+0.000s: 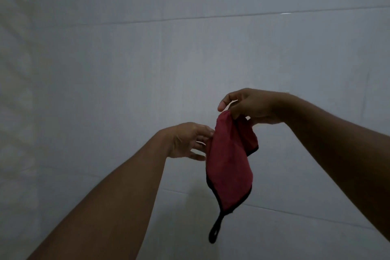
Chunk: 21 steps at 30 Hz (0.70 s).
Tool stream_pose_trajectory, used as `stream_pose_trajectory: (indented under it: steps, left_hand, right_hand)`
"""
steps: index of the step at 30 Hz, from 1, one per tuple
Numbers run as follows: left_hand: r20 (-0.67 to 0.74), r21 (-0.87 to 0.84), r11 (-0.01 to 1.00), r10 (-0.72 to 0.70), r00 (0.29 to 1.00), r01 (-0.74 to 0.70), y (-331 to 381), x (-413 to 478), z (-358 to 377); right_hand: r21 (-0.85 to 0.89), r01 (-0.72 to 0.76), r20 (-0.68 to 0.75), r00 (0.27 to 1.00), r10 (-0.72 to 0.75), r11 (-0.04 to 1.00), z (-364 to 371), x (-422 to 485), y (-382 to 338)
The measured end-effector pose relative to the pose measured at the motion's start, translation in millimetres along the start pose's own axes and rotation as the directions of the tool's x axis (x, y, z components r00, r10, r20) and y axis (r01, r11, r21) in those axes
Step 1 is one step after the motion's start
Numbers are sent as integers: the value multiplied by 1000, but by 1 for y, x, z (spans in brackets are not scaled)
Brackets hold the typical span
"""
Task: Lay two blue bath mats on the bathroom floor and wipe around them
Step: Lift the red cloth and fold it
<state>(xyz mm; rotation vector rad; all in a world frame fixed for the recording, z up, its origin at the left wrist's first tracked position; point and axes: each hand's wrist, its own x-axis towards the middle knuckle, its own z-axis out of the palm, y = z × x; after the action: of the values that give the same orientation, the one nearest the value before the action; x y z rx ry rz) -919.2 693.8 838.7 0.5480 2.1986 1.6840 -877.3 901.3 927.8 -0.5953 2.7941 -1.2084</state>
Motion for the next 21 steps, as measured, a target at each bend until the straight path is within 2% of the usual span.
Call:
stream_pose_trajectory:
  steps: [3, 9, 12, 15, 18, 21]
  left_hand:
    - [-23, 24, 999, 27, 999, -26, 21, 21, 18]
    - [84, 90, 996, 15, 996, -22, 47, 57, 57]
    - [40, 101, 990, 93, 995, -97, 52, 78, 77]
    - [-79, 76, 977, 206, 975, -200, 59, 90, 81]
    - [-265, 262, 921, 358, 895, -290, 73, 97, 82]
    - [-362, 497, 809, 522, 772, -314, 84, 107, 89]
  right_hand:
    - [-12, -36, -59, 998, 35, 999, -30, -15, 15]
    - [-27, -14, -138, 990, 10, 1000, -71, -26, 41]
    - [-40, -9, -192, 981, 1, 999, -88, -29, 53]
    - [-98, -3, -215, 976, -18, 995, -103, -33, 67]
    - [-180, 45, -262, 961, -92, 983, -113, -34, 84]
    - [-469, 69, -415, 863, -288, 881, -113, -26, 102]
